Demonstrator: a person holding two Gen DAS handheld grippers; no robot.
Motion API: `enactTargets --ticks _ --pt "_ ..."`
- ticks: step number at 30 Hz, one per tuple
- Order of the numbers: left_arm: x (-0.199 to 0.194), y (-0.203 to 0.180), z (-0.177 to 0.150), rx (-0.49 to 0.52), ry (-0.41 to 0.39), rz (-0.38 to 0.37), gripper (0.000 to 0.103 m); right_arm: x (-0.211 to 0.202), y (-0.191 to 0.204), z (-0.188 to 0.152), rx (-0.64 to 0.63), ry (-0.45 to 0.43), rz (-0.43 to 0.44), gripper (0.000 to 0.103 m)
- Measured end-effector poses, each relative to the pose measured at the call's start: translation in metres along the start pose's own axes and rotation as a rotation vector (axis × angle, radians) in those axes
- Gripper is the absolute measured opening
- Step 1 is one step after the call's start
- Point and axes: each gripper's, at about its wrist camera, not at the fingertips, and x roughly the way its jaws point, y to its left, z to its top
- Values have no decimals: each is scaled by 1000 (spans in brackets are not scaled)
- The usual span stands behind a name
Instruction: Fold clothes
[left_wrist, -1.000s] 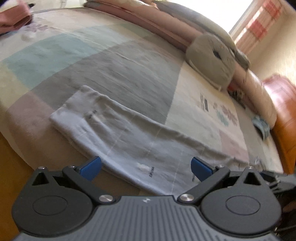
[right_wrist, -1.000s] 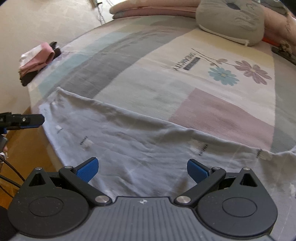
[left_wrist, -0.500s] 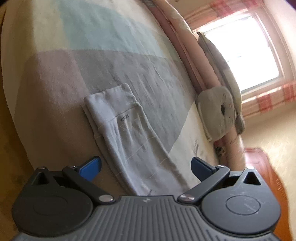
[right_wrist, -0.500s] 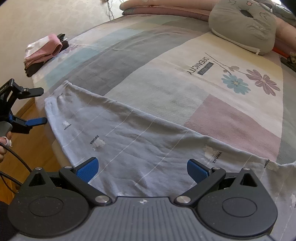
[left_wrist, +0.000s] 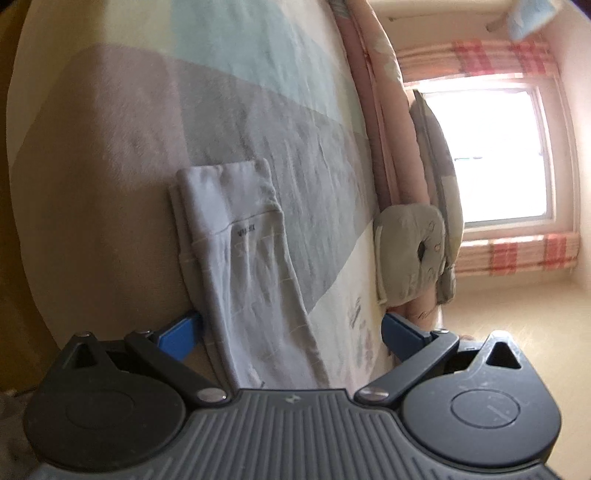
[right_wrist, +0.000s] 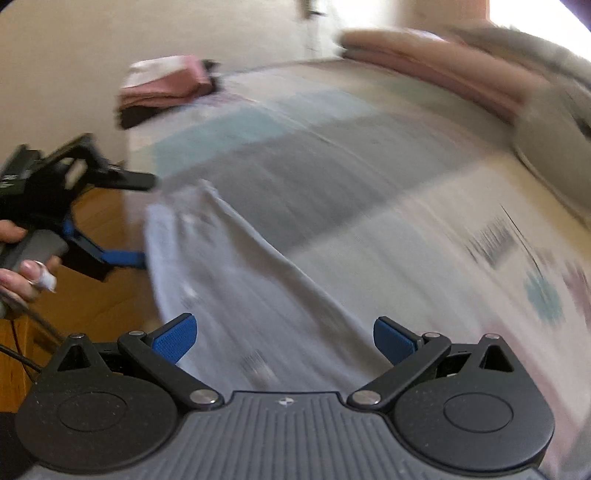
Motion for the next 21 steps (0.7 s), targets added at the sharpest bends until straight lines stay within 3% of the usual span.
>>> enactTargets --ticks 3,11,18,21 --pt "0 1 4 -26 -13 -15 102 17 22 18 -107 1 57 103" --pt "-9 -4 9 7 -23 -34 102 69 70 35 -372 84 102 103" --pt "-28 -13 10 78 -56 50 102 98 97 36 -533 118 9 103" --pt "-32 -12 13 55 -60 29 102 97 105 35 -591 93 -34 103"
